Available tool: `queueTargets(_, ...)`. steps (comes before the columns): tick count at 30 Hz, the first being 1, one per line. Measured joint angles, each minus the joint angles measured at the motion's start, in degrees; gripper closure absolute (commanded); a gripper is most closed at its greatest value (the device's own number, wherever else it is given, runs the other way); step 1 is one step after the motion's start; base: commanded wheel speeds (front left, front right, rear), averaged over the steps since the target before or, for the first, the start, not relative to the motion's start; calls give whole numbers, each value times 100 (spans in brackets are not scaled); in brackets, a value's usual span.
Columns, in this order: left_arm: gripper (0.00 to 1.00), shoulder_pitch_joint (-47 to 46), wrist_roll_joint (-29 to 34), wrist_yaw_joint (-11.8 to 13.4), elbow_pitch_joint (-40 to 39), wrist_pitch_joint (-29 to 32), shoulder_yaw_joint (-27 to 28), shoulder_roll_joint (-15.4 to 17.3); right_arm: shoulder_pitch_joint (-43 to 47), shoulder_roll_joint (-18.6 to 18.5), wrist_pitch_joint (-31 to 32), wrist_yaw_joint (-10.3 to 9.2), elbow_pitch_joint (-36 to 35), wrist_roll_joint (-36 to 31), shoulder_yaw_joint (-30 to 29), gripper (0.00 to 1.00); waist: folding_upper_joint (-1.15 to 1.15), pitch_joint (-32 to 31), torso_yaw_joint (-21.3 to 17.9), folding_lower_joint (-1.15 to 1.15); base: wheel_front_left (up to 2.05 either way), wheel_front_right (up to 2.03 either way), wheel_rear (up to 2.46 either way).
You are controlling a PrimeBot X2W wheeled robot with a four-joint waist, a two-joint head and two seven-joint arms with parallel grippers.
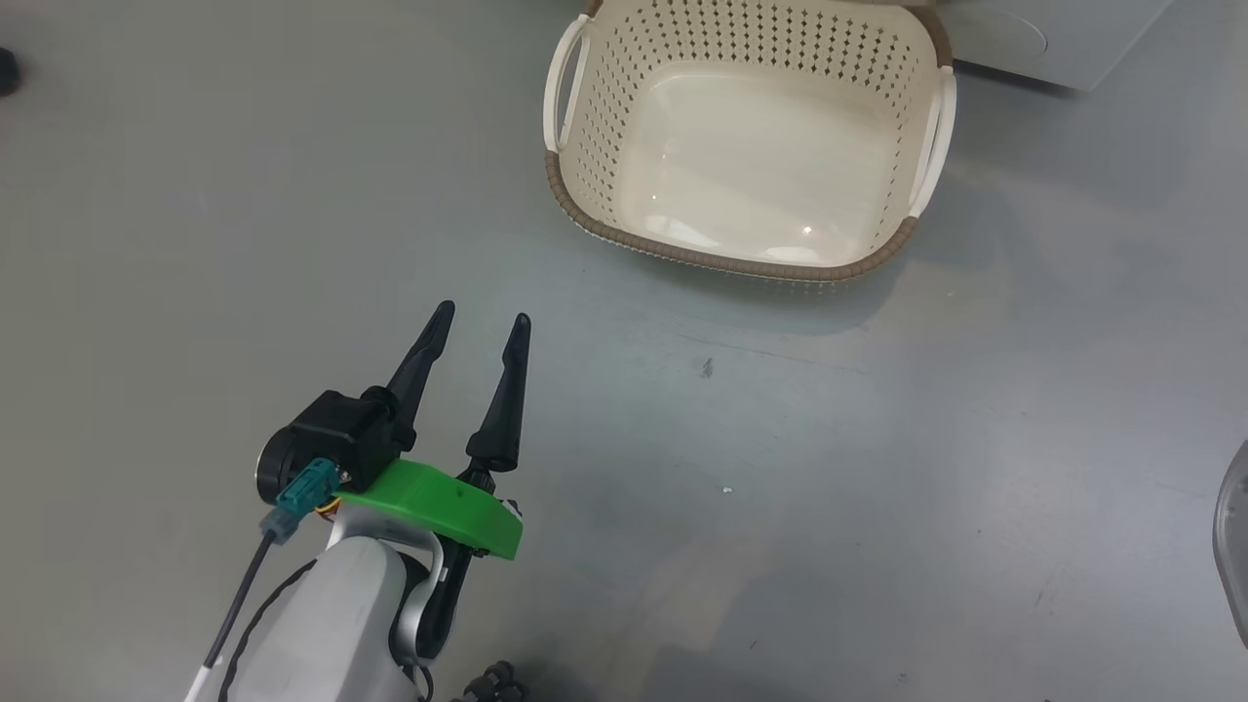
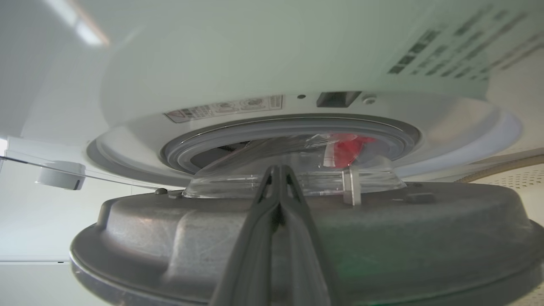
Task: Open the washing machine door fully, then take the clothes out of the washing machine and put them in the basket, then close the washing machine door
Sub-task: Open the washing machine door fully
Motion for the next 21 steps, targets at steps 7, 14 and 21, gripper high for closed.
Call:
queueTargets(7,0,1,58,20,46,0,37,0,243,-11,142,-1,112,0,52,100,0,-130,-30,0,0,0,0)
queueTargets(14,0,6,125,27,124,0,36,0,505,11,250,-2,171,1,60,100,0,-266,-92,0,0,0,0)
queueTargets(21,0,20,249,27,170,0,64,1,787,105,393,-2,204,37,109,100,0,-466,-187,0,0,0,0)
